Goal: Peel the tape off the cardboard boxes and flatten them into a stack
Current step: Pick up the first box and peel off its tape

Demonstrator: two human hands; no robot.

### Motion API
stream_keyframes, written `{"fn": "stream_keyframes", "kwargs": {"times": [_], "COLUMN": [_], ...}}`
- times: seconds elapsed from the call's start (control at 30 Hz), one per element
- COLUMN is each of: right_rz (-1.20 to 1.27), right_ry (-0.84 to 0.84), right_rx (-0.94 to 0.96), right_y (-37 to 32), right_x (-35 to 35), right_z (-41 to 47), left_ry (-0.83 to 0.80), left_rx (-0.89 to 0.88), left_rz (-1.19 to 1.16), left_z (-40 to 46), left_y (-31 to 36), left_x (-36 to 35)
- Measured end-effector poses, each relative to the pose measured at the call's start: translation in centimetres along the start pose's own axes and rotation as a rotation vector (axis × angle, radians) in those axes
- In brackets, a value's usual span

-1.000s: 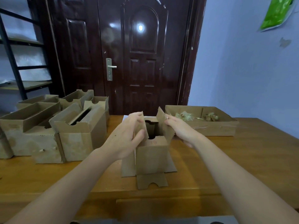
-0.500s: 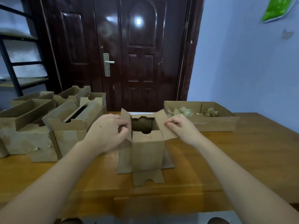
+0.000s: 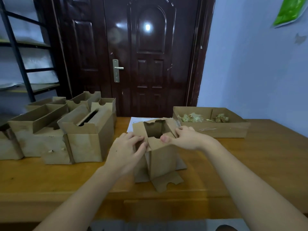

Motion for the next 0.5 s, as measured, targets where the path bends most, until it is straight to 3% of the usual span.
{"fn": "stream_keyframes", "kwargs": {"times": [0.23,0.4,0.5], "right_rz": [-0.049,-0.022,0.019], "right_ry": [0.022,0.253,0.245], "right_rx": [-0.031,0.035,0.039], "right_y": [-0.9,-0.4,0.4], "right_x": [0.5,1.9,1.6], "right_z": [-0.2,-0.9,-0.7], "left_ry": [-0.086,-0.137,-0.166], "left_rx": [-0.136,-0.142,-0.185], "left_rz": [-0.001,-0.040,-0.028], "left_z": [-0.3,0.3,0.3], "left_y": [2.1,2.5,2.9], "left_x": [-1.8,-2.3,-2.6]}}
Point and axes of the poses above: each hand's wrist, its own z-axis towards the middle knuckle, its own x-axis out of the back of the hand, y = z × x, the point moved 7 cm from there along z, towards the middle knuckle, and after that the axes turned 14 degrees about -y, right-handed, at the moved point
